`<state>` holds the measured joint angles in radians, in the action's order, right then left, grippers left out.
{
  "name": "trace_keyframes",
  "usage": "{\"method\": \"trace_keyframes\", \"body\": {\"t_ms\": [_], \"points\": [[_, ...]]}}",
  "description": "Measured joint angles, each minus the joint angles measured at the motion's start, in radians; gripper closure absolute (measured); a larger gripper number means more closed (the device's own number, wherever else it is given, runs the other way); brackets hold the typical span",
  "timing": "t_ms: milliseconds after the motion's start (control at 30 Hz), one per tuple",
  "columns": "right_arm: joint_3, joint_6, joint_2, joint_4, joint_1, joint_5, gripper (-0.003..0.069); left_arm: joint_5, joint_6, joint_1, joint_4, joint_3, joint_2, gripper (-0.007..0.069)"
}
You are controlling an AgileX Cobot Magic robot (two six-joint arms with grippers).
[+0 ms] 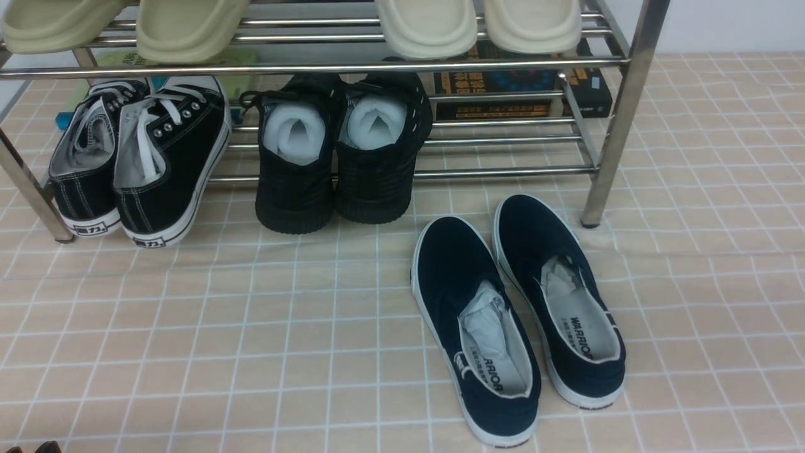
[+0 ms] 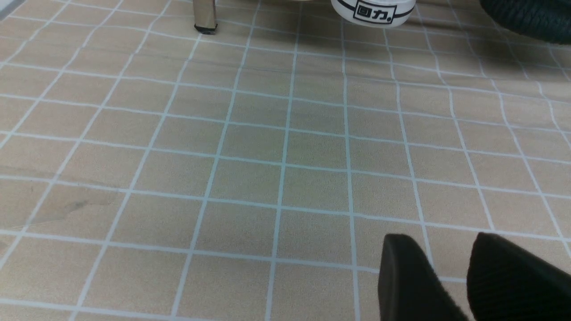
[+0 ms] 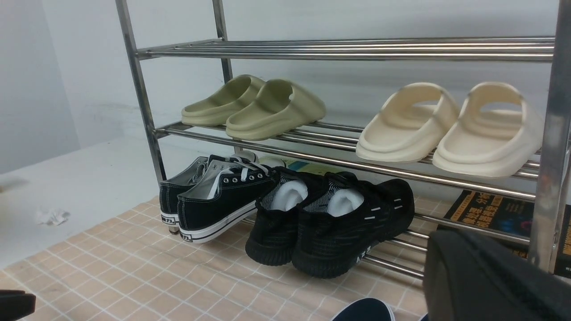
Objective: Take the shoes off the shelf from the light coffee tablecloth by hand.
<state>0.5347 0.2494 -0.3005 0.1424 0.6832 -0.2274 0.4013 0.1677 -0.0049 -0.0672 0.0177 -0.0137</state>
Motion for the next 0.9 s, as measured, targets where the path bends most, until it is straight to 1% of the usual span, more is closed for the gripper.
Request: {"method": "trace_keyframes", "body": {"t_ms": [433,567,667,733,800,833,900], "points": [[0.0,-0.004,0.0,-0.002,0.0,-0.001,0.0659,0.0,0.0,0.0,0.0,0.0,0.0,0.0386],[-0.024,-0.109,-0.011,-0.078,0.0,-0.002,0.0659,0.0,0.0,0.0,0.0,0.0,0.0,0.0385],[-0.088,-0.236,0.008,-0.131,-0.009,0.0,0.0659,0.0,0.0,0.0,0.0,0.0,0.0,0.0384],[-0.138,-0.294,0.034,-0.166,-0.047,0.001,0.0659,0.0,0.0,0.0,0.0,0.0,0.0,0.0384],[-0.183,-0.306,0.067,-0.187,-0.097,0.002,0.0657,0.0,0.0,0.0,0.0,0.0,0.0,0.0384],[-0.248,-0.295,0.107,-0.201,-0.181,0.002,0.0655,0.0,0.0,0.0,0.0,0.0,0.0,0.0384],[-0.324,-0.249,0.169,-0.207,-0.295,0.0,0.0654,0.0,0.0,0.0,0.0,0.0,0.0,0.0384]]}}
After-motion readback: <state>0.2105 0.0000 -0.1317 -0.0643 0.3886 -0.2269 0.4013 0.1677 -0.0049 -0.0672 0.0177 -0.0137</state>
